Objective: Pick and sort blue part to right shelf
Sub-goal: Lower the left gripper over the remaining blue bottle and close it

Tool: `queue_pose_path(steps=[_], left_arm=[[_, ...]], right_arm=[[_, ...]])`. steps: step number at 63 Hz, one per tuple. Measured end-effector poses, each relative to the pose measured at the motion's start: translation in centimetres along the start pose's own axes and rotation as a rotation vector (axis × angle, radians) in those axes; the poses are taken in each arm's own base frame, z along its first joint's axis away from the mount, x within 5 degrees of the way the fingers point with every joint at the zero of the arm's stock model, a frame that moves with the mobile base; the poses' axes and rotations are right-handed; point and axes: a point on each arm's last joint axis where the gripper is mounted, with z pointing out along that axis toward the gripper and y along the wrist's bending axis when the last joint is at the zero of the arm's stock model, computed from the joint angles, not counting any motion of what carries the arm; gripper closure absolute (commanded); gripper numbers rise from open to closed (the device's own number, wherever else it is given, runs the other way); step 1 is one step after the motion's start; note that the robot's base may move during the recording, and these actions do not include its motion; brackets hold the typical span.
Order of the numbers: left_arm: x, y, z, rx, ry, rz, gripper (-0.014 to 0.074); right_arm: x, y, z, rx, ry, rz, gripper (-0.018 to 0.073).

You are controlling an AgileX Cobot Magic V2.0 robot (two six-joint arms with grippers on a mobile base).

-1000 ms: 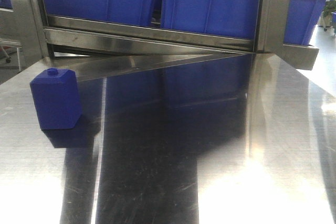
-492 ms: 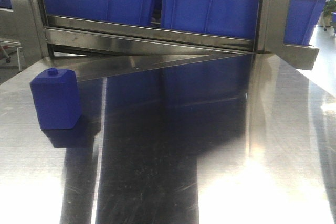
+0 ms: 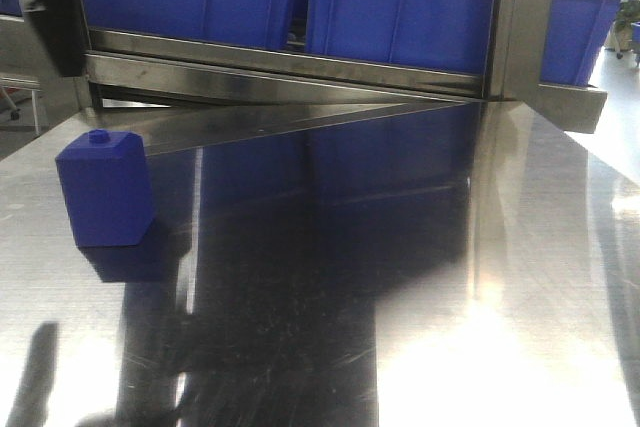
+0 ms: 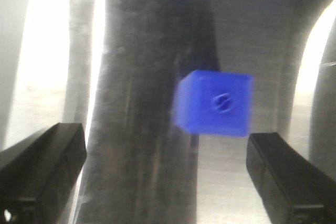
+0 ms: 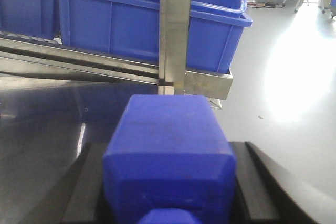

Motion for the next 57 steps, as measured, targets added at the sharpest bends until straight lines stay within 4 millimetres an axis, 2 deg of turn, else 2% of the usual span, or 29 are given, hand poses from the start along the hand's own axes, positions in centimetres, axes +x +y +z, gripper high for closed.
queue_pose_path(steps=[9, 26, 45, 57], left_arm=[[-1.2, -1.8, 1.1, -0.004, 0.047, 0.002, -0.0096], [-2.5, -3.2, 4.2, -0.076, 0.157, 0.007, -0.0096], [-2.3, -3.7, 7.0, -0.144, 0.256, 0.017, -0.0096], [-2.1, -3.7, 7.6, -0.162, 0.281, 0.021, -0.0096]], right_arm=[[0.0, 0.0, 0.0, 0.0, 0.0, 0.0, 0.0167], [0.0, 0.0, 0.0, 0.0, 0.0, 0.0, 0.0167], [0.0, 0.0, 0.0, 0.0, 0.0, 0.0, 0.0167], [0.0, 0.0, 0.0, 0.0, 0.0, 0.0, 0.0167]])
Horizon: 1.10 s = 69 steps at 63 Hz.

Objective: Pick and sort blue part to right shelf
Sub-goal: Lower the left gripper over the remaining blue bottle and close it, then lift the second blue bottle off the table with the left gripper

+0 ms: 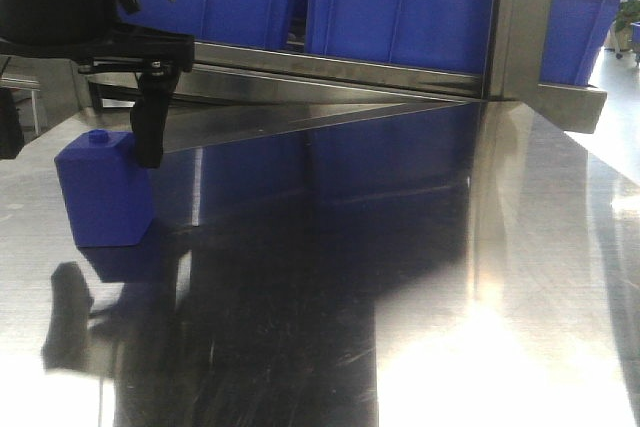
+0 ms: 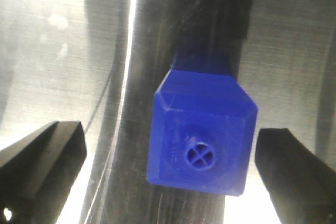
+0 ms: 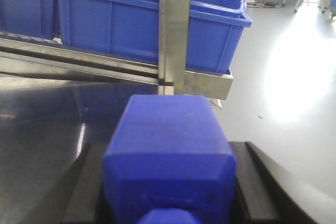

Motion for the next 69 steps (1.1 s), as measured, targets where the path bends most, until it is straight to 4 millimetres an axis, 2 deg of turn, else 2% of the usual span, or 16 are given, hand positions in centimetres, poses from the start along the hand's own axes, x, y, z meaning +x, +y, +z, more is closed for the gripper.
queue_pose_path(steps=[26, 47, 53, 69], left_arm=[[-0.3, -1.1, 2.2, 0.017, 0.042, -0.004, -0.0096], [-0.3, -1.5, 2.6, 0.044, 0.046, -0.012, -0.0093], [-0.3, -1.5, 2.6, 0.044, 0.046, -0.012, -0.0052], [-0.3, -1.5, 2.6, 0.046, 0.047, -0.01, 0.0134]], right_arm=[[0.0, 0.0, 0.0, 0.0, 0.0, 0.0, 0.0167], [0.0, 0.0, 0.0, 0.0, 0.0, 0.0, 0.0167], [0.0, 0.0, 0.0, 0.0, 0.0, 0.0, 0.0167], [0.0, 0.0, 0.0, 0.0, 0.0, 0.0, 0.0167]])
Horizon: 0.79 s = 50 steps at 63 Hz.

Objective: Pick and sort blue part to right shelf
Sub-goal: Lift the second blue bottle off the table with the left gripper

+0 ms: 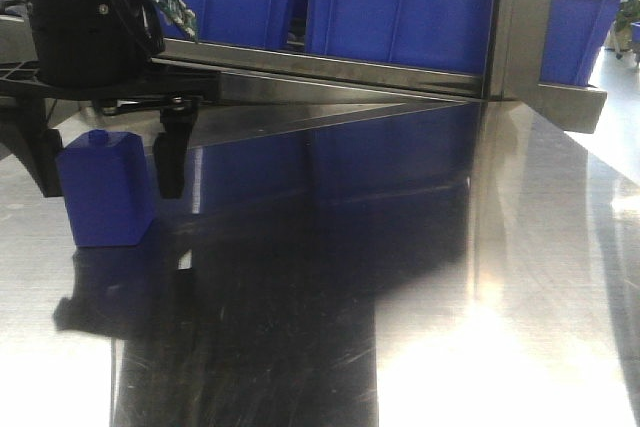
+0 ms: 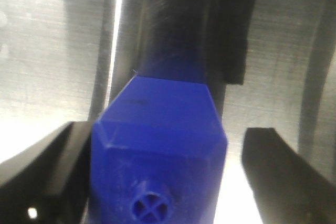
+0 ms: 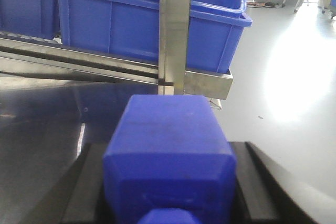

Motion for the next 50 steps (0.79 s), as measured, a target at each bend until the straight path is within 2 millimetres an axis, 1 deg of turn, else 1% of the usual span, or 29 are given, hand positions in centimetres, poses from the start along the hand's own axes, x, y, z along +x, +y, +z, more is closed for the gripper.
queue_pose_path(steps=[10, 32, 37, 50], left_arm=[[0.0, 0.0, 0.0, 0.0, 0.0, 0.0, 0.0202], [0.0, 0.0, 0.0, -0.002, 0.003, 0.005, 0.0273], [0.1, 0.1, -0.4, 0.0, -0.002, 0.034, 0.0288], [0.9, 0.3, -3.0, 0.06, -0.034, 0.202, 0.0312]], right_arm=[[0.0, 0.0, 0.0, 0.0, 0.0, 0.0, 0.0167], [0.0, 0.0, 0.0, 0.0, 0.0, 0.0, 0.0167], [0.0, 0.0, 0.0, 0.0, 0.0, 0.0, 0.0167], [0.0, 0.0, 0.0, 0.0, 0.0, 0.0, 0.0167]])
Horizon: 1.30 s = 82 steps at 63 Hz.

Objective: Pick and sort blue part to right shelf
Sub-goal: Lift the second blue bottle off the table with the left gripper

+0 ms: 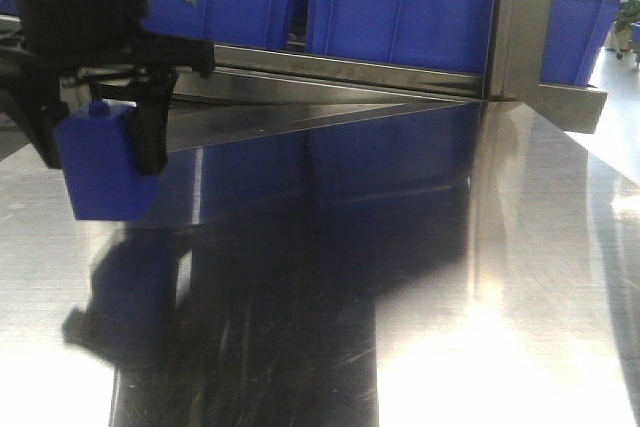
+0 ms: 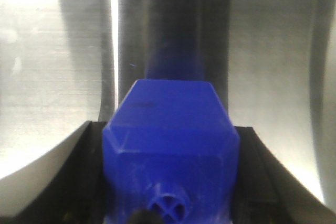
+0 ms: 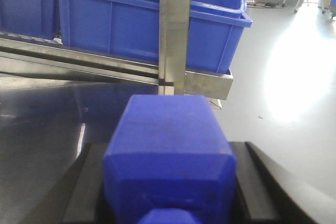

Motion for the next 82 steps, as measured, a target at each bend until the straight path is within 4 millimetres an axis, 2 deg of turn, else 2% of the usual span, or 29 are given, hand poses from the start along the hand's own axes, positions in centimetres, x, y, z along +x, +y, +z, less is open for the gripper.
queue_pose_path(steps=[19, 40, 53, 82], left_arm=[[1.9, -0.7, -4.1, 0.194, -0.095, 0.17, 0.0316], [5.2, 1.1, -7.4, 0.314, -0.482, 0.186, 0.0315], [8.0, 2.9, -8.9, 0.336, -0.649, 0.175, 0.0311], [14.6, 9.0, -9.8, 0.22, -0.956, 0.116, 0.0312]], right_arm=[[0.0, 0.0, 0.0, 0.0, 0.0, 0.0, 0.0167], [0.0, 0.0, 0.0, 0.0, 0.0, 0.0, 0.0167], [0.0, 0.0, 0.0, 0.0, 0.0, 0.0, 0.0167], [0.0, 0.0, 0.0, 0.0, 0.0, 0.0, 0.0167]])
